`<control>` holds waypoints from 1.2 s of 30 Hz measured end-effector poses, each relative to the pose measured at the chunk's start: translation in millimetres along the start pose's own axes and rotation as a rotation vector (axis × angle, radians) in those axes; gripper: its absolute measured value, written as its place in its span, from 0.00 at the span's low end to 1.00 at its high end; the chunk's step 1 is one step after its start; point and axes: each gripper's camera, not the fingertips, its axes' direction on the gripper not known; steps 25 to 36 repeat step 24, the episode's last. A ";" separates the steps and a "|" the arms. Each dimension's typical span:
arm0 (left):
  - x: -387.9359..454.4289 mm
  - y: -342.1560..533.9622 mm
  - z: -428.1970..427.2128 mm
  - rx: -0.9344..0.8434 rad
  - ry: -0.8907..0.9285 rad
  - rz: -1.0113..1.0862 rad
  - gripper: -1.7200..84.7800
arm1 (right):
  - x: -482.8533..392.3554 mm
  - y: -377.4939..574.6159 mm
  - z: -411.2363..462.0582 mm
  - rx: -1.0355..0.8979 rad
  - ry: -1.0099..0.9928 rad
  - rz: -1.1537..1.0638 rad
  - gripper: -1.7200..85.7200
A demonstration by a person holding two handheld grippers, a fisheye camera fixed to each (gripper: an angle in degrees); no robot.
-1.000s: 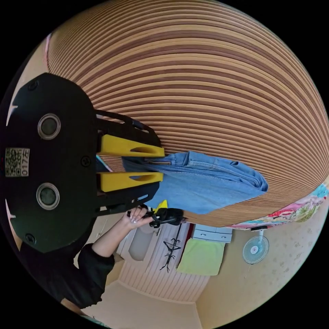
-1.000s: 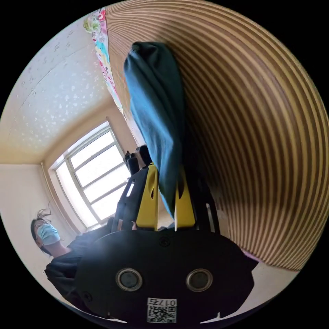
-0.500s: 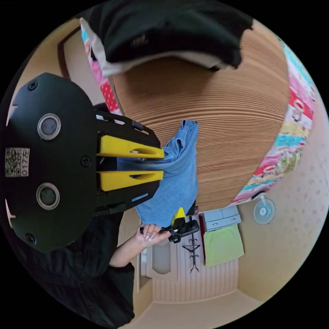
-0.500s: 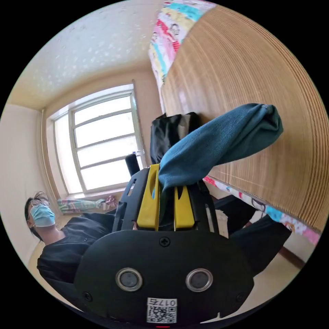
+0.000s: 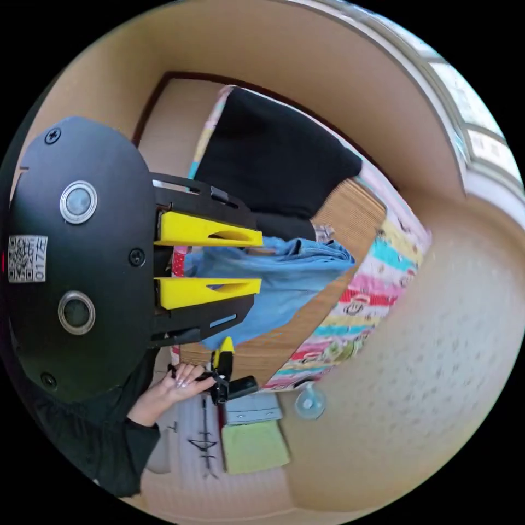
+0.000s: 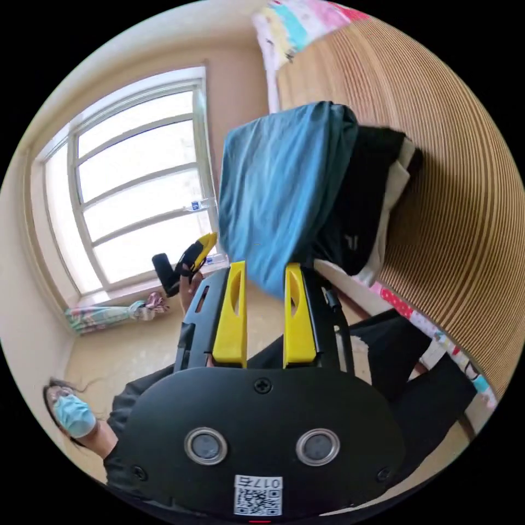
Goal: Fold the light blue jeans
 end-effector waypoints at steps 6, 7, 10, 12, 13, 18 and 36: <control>-20.5 89.6 -1.2 0.247 0.039 -0.061 0.09 | 47.6 76.5 -85.6 0.139 -0.053 0.064 0.04; -6.4 94.1 6.7 0.256 0.033 -0.021 0.08 | 47.8 99.7 -112.3 0.178 0.030 0.067 0.04; 49.4 88.9 36.1 0.237 0.071 0.145 0.05 | 32.6 162.0 -173.9 0.287 0.303 0.083 0.03; 96.3 86.6 55.8 0.239 0.095 0.266 0.02 | 12.8 194.9 -198.7 0.321 0.464 0.045 0.03; 130.3 87.9 69.4 0.248 0.117 0.352 0.02 | -1.0 213.2 -208.6 0.334 0.554 0.023 0.03; 273.9 93.5 157.5 0.028 0.342 0.673 0.01 | -35.2 263.9 -231.7 0.411 0.692 0.027 0.02; 422.6 156.2 264.4 -0.242 0.538 0.956 0.01 | -67.7 316.8 -262.8 0.528 0.767 -0.011 0.02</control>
